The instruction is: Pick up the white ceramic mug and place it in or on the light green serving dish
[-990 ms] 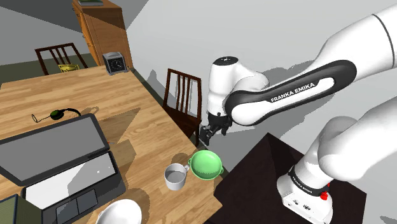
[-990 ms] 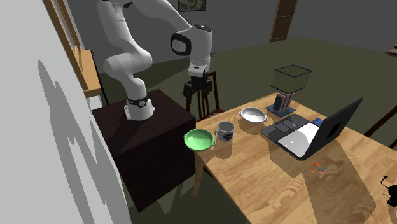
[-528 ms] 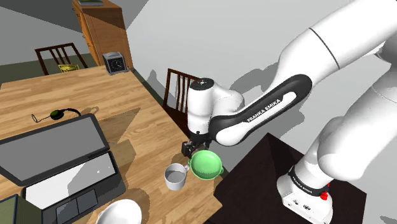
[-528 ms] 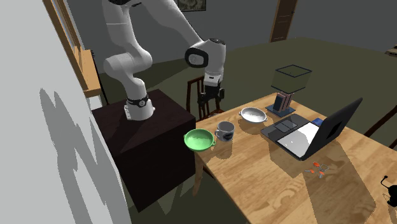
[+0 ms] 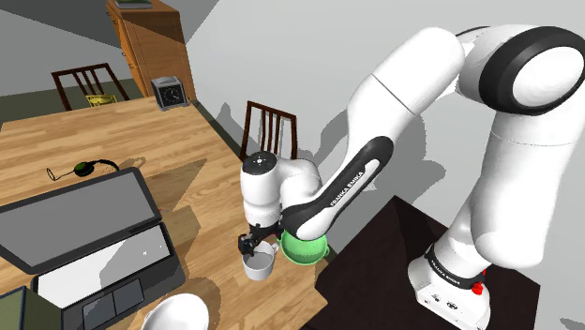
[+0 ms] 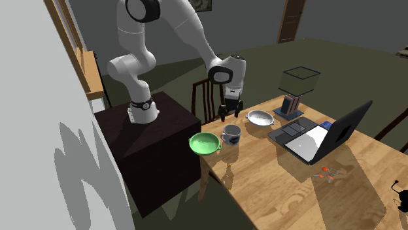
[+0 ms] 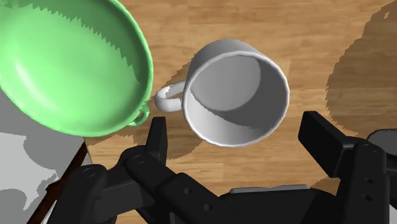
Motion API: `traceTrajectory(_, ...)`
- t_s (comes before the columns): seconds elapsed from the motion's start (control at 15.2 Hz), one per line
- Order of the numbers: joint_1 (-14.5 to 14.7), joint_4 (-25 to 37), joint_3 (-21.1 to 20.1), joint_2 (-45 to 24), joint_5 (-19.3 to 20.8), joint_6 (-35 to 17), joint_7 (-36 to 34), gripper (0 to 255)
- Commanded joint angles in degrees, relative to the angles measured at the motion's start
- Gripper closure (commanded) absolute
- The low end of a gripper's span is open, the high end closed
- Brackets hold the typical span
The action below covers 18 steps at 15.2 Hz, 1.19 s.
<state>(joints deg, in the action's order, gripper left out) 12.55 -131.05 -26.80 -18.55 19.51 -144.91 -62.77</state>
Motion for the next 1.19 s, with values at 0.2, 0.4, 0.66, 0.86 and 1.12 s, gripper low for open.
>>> traceTrajectory(0.2,6.7,9.7,4.3,-11.1,7.2,-0.7,-7.3,0)
traceTrajectory(0.4,9.2,13.7,6.0,-15.6,9.1,-1.1,-9.2,0)
traceTrajectory(0.66,10.1,14.6,7.5,-18.3,10.6,-2.9,-10.2,0)
traceTrajectory(0.86,10.8,15.2,8.4,-20.0,11.5,-4.1,-10.8,0)
traceTrajectory(1.12,10.8,15.2,8.4,-20.0,11.5,-4.1,-10.8,0)
